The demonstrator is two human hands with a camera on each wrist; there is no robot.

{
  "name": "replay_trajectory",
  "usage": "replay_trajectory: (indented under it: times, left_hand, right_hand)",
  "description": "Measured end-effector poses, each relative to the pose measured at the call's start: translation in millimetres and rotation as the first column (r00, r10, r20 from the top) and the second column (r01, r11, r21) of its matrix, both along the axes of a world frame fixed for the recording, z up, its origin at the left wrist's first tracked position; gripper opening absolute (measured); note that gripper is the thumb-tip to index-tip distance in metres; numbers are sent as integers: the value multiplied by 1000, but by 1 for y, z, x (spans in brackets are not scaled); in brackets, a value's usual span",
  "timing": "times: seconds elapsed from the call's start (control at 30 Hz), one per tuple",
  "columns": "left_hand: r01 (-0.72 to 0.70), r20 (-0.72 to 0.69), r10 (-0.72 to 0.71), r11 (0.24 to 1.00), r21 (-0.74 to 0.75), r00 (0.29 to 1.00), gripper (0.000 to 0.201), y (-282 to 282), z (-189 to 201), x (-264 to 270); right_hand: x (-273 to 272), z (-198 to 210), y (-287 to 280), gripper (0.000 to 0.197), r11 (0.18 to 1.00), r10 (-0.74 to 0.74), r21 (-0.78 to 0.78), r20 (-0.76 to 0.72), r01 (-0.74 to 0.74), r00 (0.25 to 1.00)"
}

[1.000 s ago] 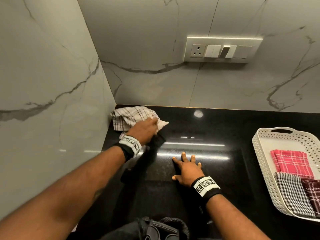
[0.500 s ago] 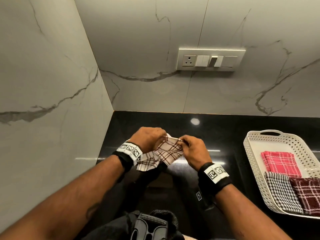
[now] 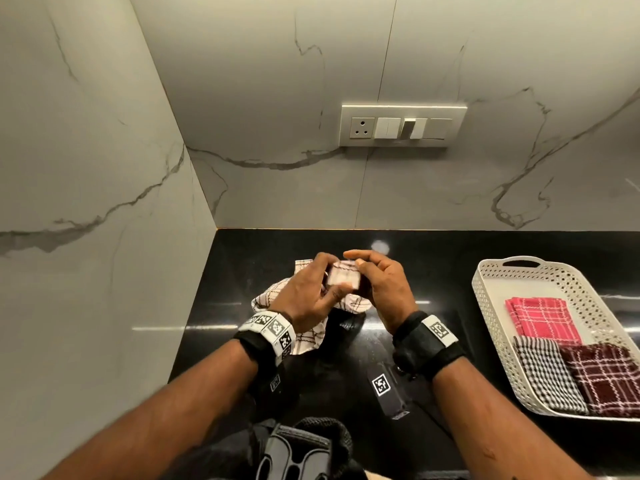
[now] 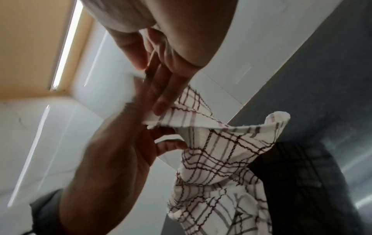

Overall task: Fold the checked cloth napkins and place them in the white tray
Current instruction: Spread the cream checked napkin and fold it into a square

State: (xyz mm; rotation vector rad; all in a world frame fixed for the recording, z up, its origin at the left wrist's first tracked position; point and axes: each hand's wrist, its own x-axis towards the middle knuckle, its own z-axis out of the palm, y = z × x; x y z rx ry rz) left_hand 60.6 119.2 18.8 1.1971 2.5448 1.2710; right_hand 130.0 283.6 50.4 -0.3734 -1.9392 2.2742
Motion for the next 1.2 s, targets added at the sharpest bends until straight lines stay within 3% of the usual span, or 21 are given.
replay_trajectory:
  times: [0.1, 0.17, 0.23, 0.33, 0.43, 0.47, 0.53, 0.63, 0.77, 0.9, 0.97, 1.03, 1.2]
  left_hand:
    - [-72, 64, 65, 993, 97, 996, 52, 2, -14, 3]
    - [-164, 32, 161, 969, 185, 986, 41, 2, -13, -4]
    - [-197, -20, 208, 949, 245, 978, 21, 0, -4, -13]
    - [-137, -52, 156, 955, 262, 986, 11, -2, 18, -22]
    - [-116, 63, 103, 959, 257, 993, 13, -5, 37, -33]
    - [-123, 127, 91, 955, 270, 988, 16, -6, 44, -36]
    - [-125, 224, 62, 952, 280, 973, 20, -7, 57, -44]
    - [-96, 205, 49, 969, 226, 978, 25, -10, 74, -56]
    - [20, 129, -43, 983, 180, 991, 35, -13, 94, -58]
    - [86, -31, -85, 996, 30, 996, 13, -6, 95, -62]
    - [41, -121, -52, 995, -92, 991, 7, -12, 94, -70]
    - [-31, -164, 1, 983, -183, 986, 15, -29, 96, -80]
    - [-221, -238, 143, 915, -339, 961, 22, -86, 88, -115]
  right_hand:
    - [-4, -3, -4, 33, 991, 108, 76, -25, -106, 994]
    - [-9, -6, -6, 37, 979, 103, 180, -40, -95, 994]
    - [-14, -6, -6, 26, 942, 7, 337, -51, 11, 999]
    - [-23, 0, -3, 4, 817, -63, 568, -94, 105, 994]
    - [-33, 8, 6, 21, 658, -5, 743, -163, 126, 987]
    - [-35, 13, 8, 24, 669, 34, 731, -209, 133, 977]
    - [-37, 26, 6, 25, 796, 81, 597, -275, 104, 958]
    - [-40, 44, 2, 23, 902, 88, 429, -313, 58, 946]
    - [-44, 53, -2, 11, 804, 194, 594, -229, -21, 954]
    - [-40, 51, -9, 10, 739, 272, 673, -255, -31, 928]
    - [-35, 47, -1, 11, 736, 263, 665, -110, -125, 959]
    - [-29, 36, 16, 14, 696, 238, 694, 21, -186, 971]
    - [-8, 19, 67, 9, 639, 121, 752, 112, -164, 986]
